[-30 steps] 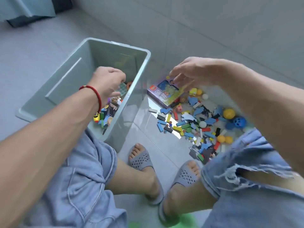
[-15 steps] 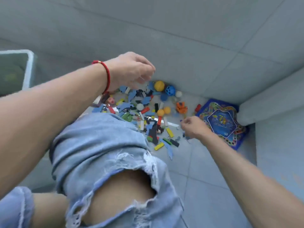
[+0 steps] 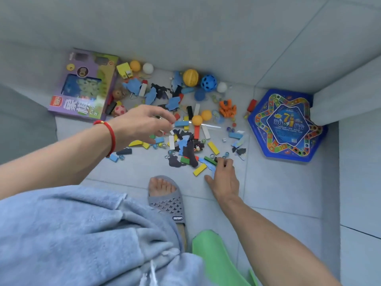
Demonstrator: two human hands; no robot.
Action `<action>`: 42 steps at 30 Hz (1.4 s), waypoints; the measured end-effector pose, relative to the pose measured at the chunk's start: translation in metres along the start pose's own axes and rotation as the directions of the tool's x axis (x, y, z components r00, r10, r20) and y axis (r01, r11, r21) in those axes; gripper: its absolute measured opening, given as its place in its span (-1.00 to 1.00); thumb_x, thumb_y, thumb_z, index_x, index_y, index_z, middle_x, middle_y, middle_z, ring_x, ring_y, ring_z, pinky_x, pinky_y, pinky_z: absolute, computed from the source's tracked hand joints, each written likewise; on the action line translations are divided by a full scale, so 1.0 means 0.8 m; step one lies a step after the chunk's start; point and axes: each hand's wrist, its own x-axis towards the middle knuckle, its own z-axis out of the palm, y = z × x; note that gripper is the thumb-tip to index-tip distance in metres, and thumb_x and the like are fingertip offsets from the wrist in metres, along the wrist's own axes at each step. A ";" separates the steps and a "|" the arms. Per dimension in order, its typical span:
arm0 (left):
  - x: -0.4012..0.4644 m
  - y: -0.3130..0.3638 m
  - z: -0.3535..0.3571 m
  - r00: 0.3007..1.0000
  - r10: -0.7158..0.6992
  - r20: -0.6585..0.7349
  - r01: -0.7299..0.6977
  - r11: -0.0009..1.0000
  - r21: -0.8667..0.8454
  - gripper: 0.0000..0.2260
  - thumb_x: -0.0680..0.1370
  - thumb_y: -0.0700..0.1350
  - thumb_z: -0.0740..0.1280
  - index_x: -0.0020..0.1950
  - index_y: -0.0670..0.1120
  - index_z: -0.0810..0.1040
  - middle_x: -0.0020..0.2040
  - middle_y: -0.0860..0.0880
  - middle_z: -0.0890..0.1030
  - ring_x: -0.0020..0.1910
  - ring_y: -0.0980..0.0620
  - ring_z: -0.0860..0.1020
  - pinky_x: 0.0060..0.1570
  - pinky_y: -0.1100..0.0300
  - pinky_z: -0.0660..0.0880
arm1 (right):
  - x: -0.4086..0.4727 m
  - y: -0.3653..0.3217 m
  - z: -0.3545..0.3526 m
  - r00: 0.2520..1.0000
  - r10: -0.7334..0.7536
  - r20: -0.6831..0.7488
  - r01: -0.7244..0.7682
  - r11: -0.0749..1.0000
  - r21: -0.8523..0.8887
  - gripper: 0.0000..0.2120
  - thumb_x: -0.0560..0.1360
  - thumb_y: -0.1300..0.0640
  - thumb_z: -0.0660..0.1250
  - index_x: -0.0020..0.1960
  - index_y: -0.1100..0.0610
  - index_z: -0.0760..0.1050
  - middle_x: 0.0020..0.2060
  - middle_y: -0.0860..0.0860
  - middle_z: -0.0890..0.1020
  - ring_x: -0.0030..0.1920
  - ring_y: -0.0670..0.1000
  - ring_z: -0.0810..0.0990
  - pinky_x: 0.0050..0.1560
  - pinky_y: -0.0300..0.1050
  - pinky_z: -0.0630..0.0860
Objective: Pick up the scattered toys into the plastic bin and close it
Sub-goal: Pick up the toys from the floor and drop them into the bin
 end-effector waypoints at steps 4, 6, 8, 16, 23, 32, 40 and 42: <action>0.004 -0.016 0.004 0.998 -0.058 -0.009 0.057 0.996 -0.062 -0.86 0.56 -0.10 0.42 0.11 0.05 0.66 0.05 -0.02 0.68 0.12 0.02 0.62 0.15 -0.03 0.60 | 0.005 0.002 0.011 0.998 -0.002 -0.057 0.001 1.000 -0.011 -0.44 0.49 -0.04 0.46 0.35 0.13 0.32 0.17 0.08 0.42 0.10 0.11 0.50 -0.16 0.00 0.51; 0.005 -0.017 0.004 0.997 -0.074 -0.015 0.073 0.994 -0.079 -0.86 0.56 -0.11 0.42 0.11 0.04 0.66 0.04 -0.02 0.69 0.11 0.01 0.63 0.16 -0.03 0.60 | 0.008 0.005 0.012 0.997 -0.011 -0.077 0.010 1.000 -0.015 -0.40 0.48 -0.06 0.47 0.39 0.13 0.31 0.16 0.08 0.43 0.08 0.11 0.50 -0.17 0.01 0.52; 0.006 -0.015 0.005 0.997 -0.076 -0.033 0.073 0.993 -0.092 -0.86 0.57 -0.11 0.41 0.11 0.04 0.66 0.03 -0.01 0.69 0.10 0.02 0.63 0.14 -0.03 0.61 | 0.012 0.008 0.014 0.996 -0.007 -0.084 0.005 1.000 -0.020 -0.44 0.48 -0.07 0.47 0.34 0.12 0.34 0.15 0.09 0.41 0.10 0.11 0.47 -0.19 0.00 0.51; 0.006 -0.015 0.010 0.997 -0.069 -0.040 0.065 0.994 -0.086 -0.86 0.58 -0.11 0.38 0.10 0.04 0.66 0.01 -0.01 0.71 0.06 0.02 0.65 0.11 -0.02 0.62 | 0.019 0.013 0.022 0.981 -0.122 -0.148 0.098 0.982 -0.159 -0.56 0.37 -0.04 0.55 0.09 0.17 0.48 0.02 0.12 0.50 -0.01 0.15 0.48 -0.20 0.03 0.43; 0.007 -0.014 0.011 0.998 -0.063 -0.020 0.061 0.995 -0.077 -0.86 0.59 -0.11 0.36 0.13 0.03 0.65 0.04 -0.02 0.70 0.07 0.01 0.65 0.12 -0.02 0.62 | 0.024 0.002 0.022 0.990 -0.137 -0.044 0.131 0.985 -0.111 -0.70 0.59 0.09 0.30 0.24 0.25 0.43 0.12 0.18 0.53 0.10 0.20 0.53 -0.02 0.04 0.47; 0.016 -0.022 0.019 0.996 -0.075 0.046 0.080 0.989 -0.126 -0.84 0.60 -0.11 0.35 0.15 -0.01 0.65 0.07 -0.08 0.71 0.07 -0.04 0.67 0.09 -0.01 0.63 | 0.012 -0.009 -0.017 0.996 0.064 -0.059 -0.053 0.984 0.169 -0.83 0.50 0.20 0.25 0.03 0.27 0.49 -0.10 0.18 0.62 -0.16 0.23 0.55 -0.19 -0.04 0.38; 0.021 -0.026 0.078 0.980 -0.039 0.193 0.151 0.777 -0.611 -0.78 0.67 -0.11 0.25 0.21 -0.23 0.51 0.10 -0.25 0.64 0.08 -0.18 0.64 0.19 -0.20 0.56 | -0.037 -0.128 -0.118 0.945 -0.303 -0.126 0.279 0.537 0.796 -0.94 0.52 0.07 0.42 -0.10 0.03 0.65 -0.34 -0.07 0.69 -0.30 -0.11 0.67 -0.26 -0.21 0.59; 0.026 -0.028 0.077 0.991 -0.090 0.101 0.134 0.759 -0.637 -0.80 0.69 -0.15 0.19 0.19 -0.25 0.51 0.02 -0.27 0.65 -0.02 -0.18 0.66 0.01 -0.12 0.65 | -0.031 -0.107 -0.122 0.946 -0.289 -0.145 0.281 0.514 0.810 -0.93 0.53 0.05 0.42 -0.05 -0.01 0.68 -0.25 -0.06 0.72 -0.22 -0.07 0.69 -0.19 -0.14 0.64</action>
